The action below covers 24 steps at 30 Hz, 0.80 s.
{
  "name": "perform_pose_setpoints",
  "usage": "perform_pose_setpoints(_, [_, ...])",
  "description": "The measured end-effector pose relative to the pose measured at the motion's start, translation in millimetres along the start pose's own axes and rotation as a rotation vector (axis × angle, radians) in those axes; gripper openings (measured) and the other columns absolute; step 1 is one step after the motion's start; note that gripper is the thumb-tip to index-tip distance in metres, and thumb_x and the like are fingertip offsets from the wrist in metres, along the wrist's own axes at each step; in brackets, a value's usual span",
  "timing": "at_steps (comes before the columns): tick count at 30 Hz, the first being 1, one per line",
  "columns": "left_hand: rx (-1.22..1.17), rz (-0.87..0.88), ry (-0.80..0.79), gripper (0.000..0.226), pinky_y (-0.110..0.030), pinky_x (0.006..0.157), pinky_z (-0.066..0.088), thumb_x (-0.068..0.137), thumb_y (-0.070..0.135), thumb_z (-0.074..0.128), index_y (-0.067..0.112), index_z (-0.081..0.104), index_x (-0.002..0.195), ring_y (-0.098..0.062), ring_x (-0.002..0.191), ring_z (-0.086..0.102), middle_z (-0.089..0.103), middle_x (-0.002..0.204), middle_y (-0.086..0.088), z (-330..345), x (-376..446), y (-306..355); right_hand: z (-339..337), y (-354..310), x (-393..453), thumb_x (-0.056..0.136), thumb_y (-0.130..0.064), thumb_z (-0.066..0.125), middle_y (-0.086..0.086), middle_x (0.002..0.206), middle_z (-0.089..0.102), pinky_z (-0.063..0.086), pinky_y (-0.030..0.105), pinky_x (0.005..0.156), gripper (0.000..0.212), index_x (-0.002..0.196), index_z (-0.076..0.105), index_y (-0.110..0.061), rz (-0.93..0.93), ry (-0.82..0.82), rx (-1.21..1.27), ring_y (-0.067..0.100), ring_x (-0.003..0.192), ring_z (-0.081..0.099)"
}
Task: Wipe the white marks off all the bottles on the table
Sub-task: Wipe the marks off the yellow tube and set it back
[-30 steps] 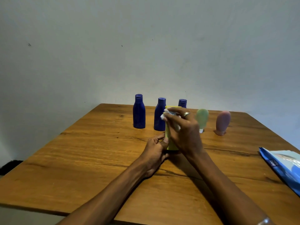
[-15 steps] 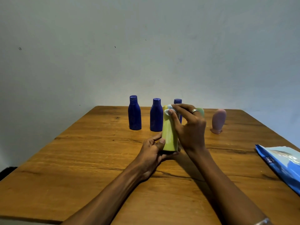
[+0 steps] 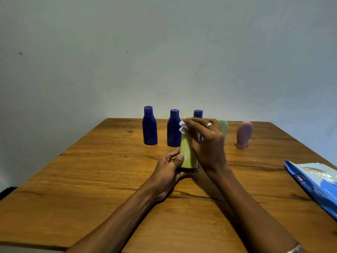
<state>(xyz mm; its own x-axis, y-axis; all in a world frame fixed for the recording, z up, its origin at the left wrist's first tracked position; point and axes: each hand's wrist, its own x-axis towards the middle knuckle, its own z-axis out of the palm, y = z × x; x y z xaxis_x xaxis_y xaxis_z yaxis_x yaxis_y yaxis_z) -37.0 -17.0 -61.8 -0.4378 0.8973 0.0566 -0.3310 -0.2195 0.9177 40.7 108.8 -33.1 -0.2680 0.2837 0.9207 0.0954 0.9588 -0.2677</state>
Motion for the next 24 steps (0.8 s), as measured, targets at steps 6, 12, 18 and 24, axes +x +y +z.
perform_pose_setpoints(6, [-0.024, -0.006, 0.006, 0.032, -0.054, 0.094, 0.057, 0.107, 0.006, 0.042, 0.007, 0.057, 0.136, -0.042, 0.115, 0.068, 0.068, 0.127, -0.023, -0.8, -0.4, -0.5, -4.5, 7.3, 1.0, 0.091, -0.009, 0.076, 0.011, 0.117, 0.071, 0.057, 0.025, 0.090, 0.030, 0.121, 0.074, -0.007, 0.123, 0.058, 0.086, 0.022, 0.108, 0.067])
perform_pose_setpoints(12, [-0.108, -0.004, 0.072, 0.032, -0.052, 0.095, 0.058, 0.108, 0.008, 0.040, 0.009, 0.058, 0.135, -0.036, 0.120, 0.067, 0.066, 0.132, -0.021, -4.7, 2.8, 3.3, -1.7, -6.7, -4.7, 0.080, -0.010, 0.085, 0.007, 0.112, 0.075, 0.061, 0.032, 0.084, 0.032, 0.111, 0.078, -0.011, 0.048, -0.237, 0.152, 0.018, 0.101, 0.070])
perform_pose_setpoints(18, [-0.112, -0.027, 0.080, 0.032, -0.051, 0.092, 0.060, 0.107, 0.007, 0.042, 0.008, 0.056, 0.136, -0.040, 0.119, 0.066, 0.064, 0.133, -0.023, -2.0, 1.6, 2.9, -6.1, 5.7, -1.7, 0.086, -0.015, 0.081, 0.008, 0.110, 0.075, 0.061, 0.025, 0.078, 0.027, 0.112, 0.078, -0.011, 0.123, -0.092, 0.189, 0.012, 0.094, 0.071])
perform_pose_setpoints(24, [-0.055, -0.027, 0.060, 0.036, -0.050, 0.092, 0.060, 0.108, 0.007, 0.042, 0.005, 0.051, 0.142, -0.039, 0.115, 0.068, 0.064, 0.132, -0.024, -3.1, 0.6, 2.2, -4.6, 8.1, -2.1, 0.089, -0.015, 0.077, 0.008, 0.114, 0.073, 0.059, 0.020, 0.086, 0.026, 0.115, 0.078, -0.011, 0.169, -0.014, 0.158, 0.014, 0.105, 0.069])
